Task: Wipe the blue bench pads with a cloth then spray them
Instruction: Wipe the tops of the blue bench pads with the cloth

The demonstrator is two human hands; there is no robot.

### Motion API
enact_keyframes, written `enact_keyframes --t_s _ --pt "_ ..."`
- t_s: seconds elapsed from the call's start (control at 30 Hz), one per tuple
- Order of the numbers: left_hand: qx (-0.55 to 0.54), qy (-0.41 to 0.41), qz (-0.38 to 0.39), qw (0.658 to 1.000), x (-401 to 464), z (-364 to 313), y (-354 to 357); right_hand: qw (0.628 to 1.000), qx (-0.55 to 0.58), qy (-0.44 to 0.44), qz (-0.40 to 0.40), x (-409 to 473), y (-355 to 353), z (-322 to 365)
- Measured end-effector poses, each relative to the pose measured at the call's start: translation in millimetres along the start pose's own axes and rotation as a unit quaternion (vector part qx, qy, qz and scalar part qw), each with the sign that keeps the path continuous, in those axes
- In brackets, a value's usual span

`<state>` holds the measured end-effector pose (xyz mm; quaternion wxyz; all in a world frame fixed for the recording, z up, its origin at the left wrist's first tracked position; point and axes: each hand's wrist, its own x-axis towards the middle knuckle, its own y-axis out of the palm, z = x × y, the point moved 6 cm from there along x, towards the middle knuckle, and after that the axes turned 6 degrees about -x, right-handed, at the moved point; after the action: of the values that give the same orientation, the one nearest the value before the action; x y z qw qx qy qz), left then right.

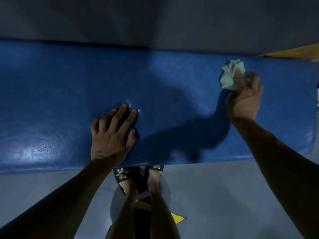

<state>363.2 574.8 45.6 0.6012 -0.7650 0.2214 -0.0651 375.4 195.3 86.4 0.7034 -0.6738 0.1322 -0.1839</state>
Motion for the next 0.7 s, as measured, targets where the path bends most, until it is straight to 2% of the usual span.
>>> enact_keyframes --t_s 0.1,0.17,0.23,0.3,0.37,0.4,0.5,0.6,0.7 --pt "0.003 -0.003 0.001 1.000 0.8 0.2 -0.8 0.994 0.051 0.097 -0.008 -8.3 2.6 33.4" --pt "0.007 -0.004 -0.002 1.000 0.7 -1.0 -0.8 0.989 0.112 0.091 0.018 -13.7 12.9 86.5" --pt "0.012 -0.004 -0.004 1.000 1.6 -1.5 -1.7 0.993 0.113 -0.022 0.019 -22.0 16.0 155.9" --pt "0.019 -0.002 -0.012 1.000 1.8 -2.3 -3.5 0.977 0.088 -0.190 0.024 -37.1 19.5 209.6" --pt "0.023 0.002 -0.019 1.000 1.0 -2.8 -4.7 0.942 0.068 -0.327 0.032 -34.5 24.5 213.3" --pt "0.022 0.002 -0.018 1.000 0.9 -2.8 -4.5 0.932 0.063 -0.356 0.034 -24.3 24.7 197.4" --pt "0.019 -0.004 -0.009 1.000 1.8 -1.2 -2.7 0.954 0.001 -0.298 0.038 19.0 29.4 107.2" --pt "0.013 -0.009 0.003 1.000 1.8 -1.5 -2.5 0.992 -0.019 -0.122 0.013 42.0 10.7 23.2" --pt "0.013 -0.015 0.018 1.000 2.6 -0.2 -2.0 1.000 -0.004 0.008 0.007 39.4 12.1 30.1"
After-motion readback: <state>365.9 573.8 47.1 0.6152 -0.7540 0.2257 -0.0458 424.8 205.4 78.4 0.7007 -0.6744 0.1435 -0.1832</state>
